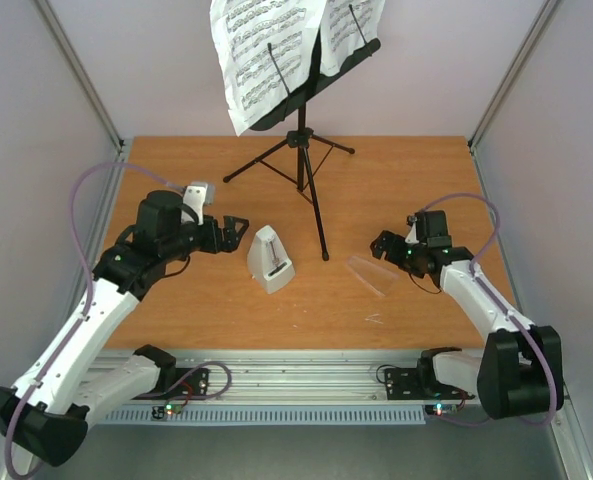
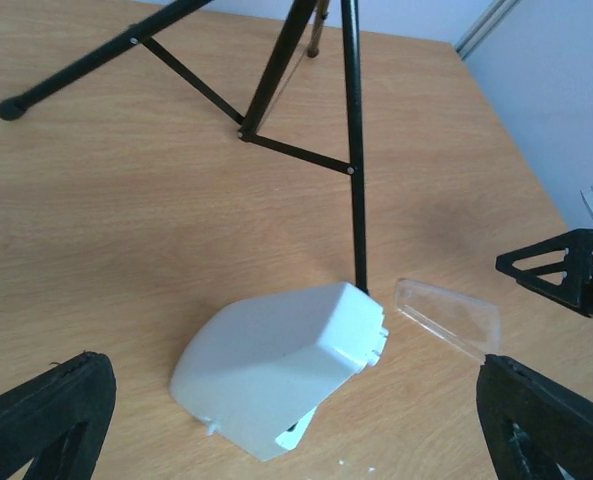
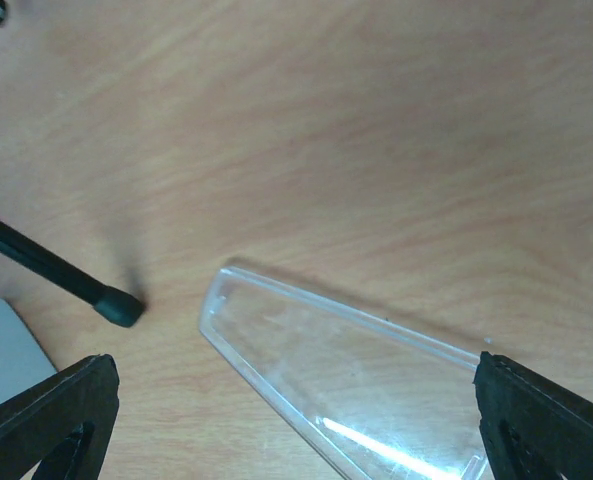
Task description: Pack up the instrument practice props
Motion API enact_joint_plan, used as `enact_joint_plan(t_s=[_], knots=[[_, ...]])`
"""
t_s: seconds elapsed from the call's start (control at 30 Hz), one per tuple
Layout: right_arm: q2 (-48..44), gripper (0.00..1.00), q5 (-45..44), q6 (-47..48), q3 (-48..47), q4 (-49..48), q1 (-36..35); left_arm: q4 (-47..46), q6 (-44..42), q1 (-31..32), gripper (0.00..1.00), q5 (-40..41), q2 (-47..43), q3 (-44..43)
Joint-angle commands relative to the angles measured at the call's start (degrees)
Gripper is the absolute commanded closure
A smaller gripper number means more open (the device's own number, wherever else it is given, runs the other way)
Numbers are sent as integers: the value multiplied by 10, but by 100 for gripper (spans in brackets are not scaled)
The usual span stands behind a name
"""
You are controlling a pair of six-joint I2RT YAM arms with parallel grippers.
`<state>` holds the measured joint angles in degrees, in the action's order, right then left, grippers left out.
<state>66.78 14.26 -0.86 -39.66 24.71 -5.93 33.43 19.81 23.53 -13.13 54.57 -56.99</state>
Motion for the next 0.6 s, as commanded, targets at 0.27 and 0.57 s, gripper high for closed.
enact_joint_plan(t_s=[0.27,0.57], knots=[[111,2,10,25,-23,8,4,101,-108,-3,1,123,-8,-67],[170,3,43,45,-50,18,4,89,-109,-3,1,145,-15,-35]])
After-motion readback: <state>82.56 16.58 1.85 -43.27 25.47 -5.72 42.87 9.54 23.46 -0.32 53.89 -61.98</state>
